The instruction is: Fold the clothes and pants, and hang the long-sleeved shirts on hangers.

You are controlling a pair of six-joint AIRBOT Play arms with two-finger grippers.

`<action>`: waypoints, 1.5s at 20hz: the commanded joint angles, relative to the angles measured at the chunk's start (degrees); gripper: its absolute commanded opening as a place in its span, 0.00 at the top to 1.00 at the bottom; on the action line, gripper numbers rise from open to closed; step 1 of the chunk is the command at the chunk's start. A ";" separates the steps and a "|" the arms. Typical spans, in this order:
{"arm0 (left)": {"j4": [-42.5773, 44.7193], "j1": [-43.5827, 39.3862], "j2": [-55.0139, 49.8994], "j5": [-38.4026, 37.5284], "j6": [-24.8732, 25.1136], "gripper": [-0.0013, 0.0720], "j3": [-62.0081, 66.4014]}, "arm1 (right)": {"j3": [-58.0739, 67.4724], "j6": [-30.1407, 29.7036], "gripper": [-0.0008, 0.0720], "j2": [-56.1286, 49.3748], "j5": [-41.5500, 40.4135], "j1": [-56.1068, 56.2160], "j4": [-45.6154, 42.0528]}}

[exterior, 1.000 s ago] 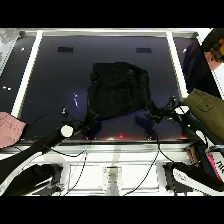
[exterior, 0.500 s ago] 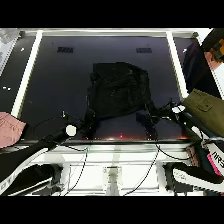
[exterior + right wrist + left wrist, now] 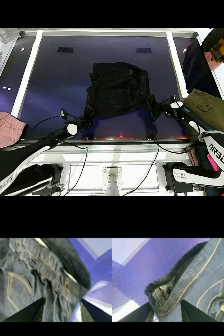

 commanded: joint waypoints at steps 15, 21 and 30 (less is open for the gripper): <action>40.13 8.79 0.15 21.92 0.00 0.98 24.50 | 8.57 -14.38 0.95 11.17 9.86 0.20 5.84; 51.25 14.40 -0.07 11.61 0.00 0.98 48.24 | 31.52 -15.43 0.95 12.44 5.18 5.92 5.75; 52.87 14.84 -1.66 8.00 0.02 0.98 56.50 | 39.85 -15.28 0.95 10.05 -3.89 12.48 2.10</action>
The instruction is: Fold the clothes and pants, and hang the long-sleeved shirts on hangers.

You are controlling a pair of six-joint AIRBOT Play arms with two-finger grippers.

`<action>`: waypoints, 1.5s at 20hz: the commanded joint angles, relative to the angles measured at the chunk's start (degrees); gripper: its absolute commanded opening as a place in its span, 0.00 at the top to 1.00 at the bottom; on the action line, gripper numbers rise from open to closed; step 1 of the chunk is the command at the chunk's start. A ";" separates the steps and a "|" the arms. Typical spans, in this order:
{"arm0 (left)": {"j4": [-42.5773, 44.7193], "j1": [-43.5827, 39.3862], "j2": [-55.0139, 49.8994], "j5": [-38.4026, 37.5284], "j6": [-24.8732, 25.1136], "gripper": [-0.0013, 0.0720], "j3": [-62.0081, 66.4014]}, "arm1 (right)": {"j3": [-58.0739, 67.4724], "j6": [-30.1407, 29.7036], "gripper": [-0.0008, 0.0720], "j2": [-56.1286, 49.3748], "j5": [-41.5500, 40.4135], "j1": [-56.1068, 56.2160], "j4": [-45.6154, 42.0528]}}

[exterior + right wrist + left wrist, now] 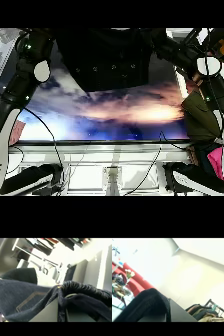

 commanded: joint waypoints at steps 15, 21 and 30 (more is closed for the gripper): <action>5.40 4.98 -26.93 -15.10 -2.14 0.98 32.92 | 29.40 0.02 0.95 -29.94 -14.95 1.14 -0.09; 0.57 3.39 -26.69 -35.98 10.84 0.98 32.96 | 29.38 0.96 0.95 -30.03 8.55 -5.11 -5.64; 0.68 0.11 -17.73 -59.49 23.98 0.98 24.46 | 8.55 4.72 0.95 -20.20 29.77 -9.05 -16.35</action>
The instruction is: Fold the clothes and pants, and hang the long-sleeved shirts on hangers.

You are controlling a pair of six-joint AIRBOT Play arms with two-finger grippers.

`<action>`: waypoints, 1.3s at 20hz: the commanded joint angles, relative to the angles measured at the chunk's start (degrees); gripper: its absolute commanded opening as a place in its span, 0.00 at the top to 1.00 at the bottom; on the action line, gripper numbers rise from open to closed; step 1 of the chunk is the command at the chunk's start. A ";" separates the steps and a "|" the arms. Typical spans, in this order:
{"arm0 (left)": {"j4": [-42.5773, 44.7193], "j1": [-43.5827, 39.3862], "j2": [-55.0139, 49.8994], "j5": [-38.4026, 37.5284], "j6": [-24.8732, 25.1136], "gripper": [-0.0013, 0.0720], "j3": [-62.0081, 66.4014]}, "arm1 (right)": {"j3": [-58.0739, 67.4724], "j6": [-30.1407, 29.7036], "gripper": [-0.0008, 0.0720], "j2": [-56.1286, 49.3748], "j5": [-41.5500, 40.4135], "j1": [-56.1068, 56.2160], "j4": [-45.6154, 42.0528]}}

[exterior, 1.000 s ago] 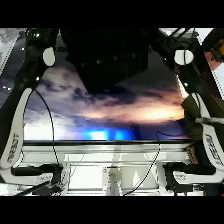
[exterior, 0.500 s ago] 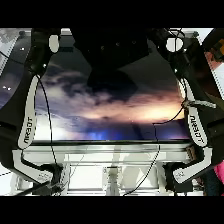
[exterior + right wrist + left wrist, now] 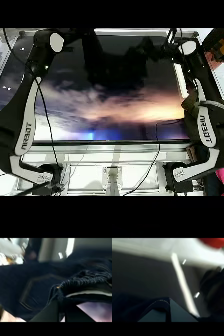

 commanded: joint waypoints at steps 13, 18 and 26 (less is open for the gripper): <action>7.87 -4.61 40.68 -7.89 -9.62 0.98 -61.42 | -49.18 0.52 0.95 22.84 12.48 0.24 -3.37; 20.33 -10.95 51.04 -10.21 -19.41 0.98 -65.57 | -58.23 5.88 0.95 30.27 13.18 3.96 -3.85; 27.06 -20.61 58.51 -9.03 -19.45 0.98 -65.88 | -63.95 21.94 0.95 46.90 13.84 5.46 -5.49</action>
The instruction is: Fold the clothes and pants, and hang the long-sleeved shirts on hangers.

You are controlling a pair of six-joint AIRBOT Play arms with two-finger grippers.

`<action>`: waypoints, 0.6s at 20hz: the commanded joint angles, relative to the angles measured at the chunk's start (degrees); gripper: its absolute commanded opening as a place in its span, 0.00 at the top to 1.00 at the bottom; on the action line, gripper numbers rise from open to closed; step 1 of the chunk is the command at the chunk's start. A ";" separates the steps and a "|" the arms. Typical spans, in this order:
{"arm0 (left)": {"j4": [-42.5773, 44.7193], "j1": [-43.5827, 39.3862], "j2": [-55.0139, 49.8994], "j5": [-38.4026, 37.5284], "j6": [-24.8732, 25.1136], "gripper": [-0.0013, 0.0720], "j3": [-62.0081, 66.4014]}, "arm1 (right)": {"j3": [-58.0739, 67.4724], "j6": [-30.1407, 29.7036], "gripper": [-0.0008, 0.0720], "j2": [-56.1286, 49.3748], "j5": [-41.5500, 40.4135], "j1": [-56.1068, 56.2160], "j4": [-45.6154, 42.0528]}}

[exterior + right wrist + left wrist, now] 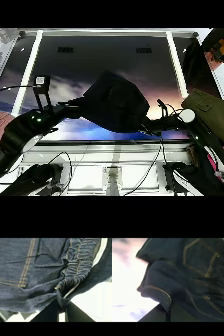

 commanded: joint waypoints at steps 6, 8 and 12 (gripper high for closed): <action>5.99 6.82 -18.45 31.43 -5.51 0.98 8.31 | -0.87 17.33 0.95 4.46 -23.93 0.28 -1.29; 5.95 8.79 -27.41 36.24 -5.53 0.98 15.80 | -0.87 19.74 0.95 4.31 -31.93 0.28 -1.49; 5.95 9.11 -43.69 36.96 -5.51 0.98 28.89 | -0.87 26.47 0.95 1.25 -43.91 0.31 -1.42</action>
